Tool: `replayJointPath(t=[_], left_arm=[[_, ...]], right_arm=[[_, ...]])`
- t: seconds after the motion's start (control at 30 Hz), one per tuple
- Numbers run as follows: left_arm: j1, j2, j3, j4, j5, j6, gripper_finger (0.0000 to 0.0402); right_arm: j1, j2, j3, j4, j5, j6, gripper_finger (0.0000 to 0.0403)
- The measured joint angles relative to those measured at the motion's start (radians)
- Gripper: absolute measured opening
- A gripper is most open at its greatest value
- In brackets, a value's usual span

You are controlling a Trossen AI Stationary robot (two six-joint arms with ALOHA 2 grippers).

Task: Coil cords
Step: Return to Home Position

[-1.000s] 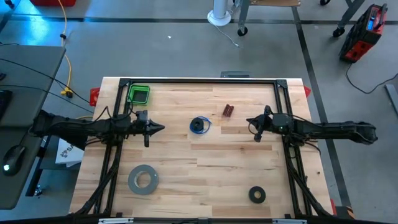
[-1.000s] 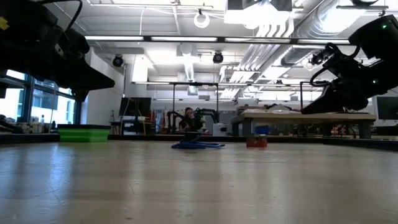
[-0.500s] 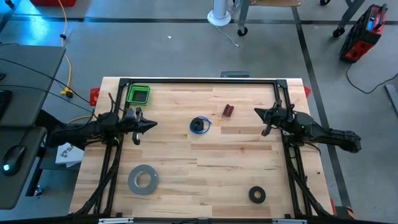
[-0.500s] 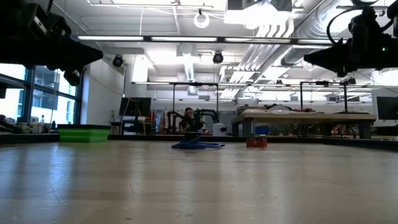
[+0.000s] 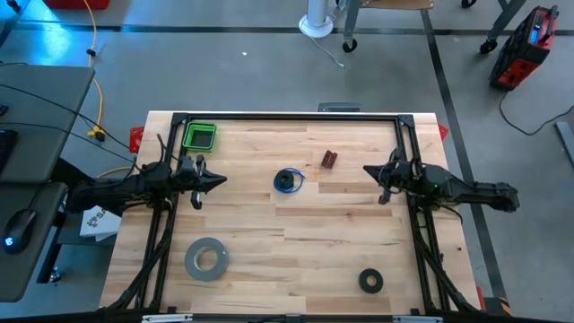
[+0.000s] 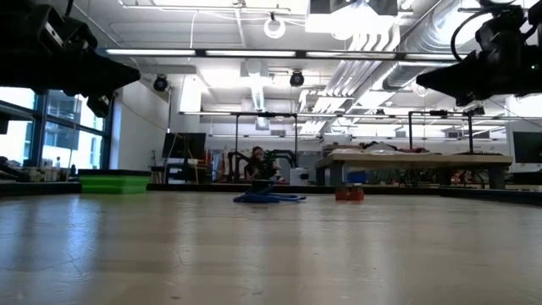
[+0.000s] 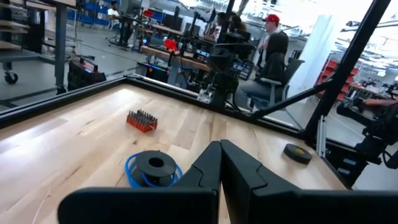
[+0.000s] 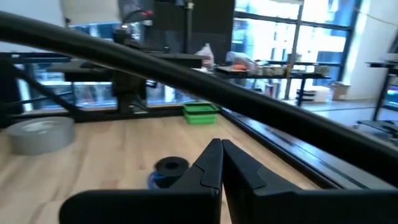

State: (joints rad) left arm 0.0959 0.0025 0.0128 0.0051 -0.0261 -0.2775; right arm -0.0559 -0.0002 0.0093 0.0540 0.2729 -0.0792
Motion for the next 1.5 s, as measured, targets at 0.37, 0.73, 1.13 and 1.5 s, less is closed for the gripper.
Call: replayJointPath(t=[0.37,0.73,1.13,1.5], left_arm=[[0.000,0.000,0.000,0.001,0.000,0.000,0.0001],[0.000,0.002,0.000,0.002,-0.006,0.001,0.0001],[0.000,0.002,0.000,0.002,-0.008,0.001,0.0001],[0.000,0.002,0.000,0.001,-0.008,0.000,0.0001]], right_arm=[[0.089,0.000,0.000,0.001,-0.011,0.000,0.0000],[0.089,0.013,0.000,0.002,-0.008,0.000,0.0000],[0.089,0.013,0.000,0.002,-0.008,0.000,0.0000],[0.089,0.014,-0.001,0.002,-0.008,0.000,0.0000]])
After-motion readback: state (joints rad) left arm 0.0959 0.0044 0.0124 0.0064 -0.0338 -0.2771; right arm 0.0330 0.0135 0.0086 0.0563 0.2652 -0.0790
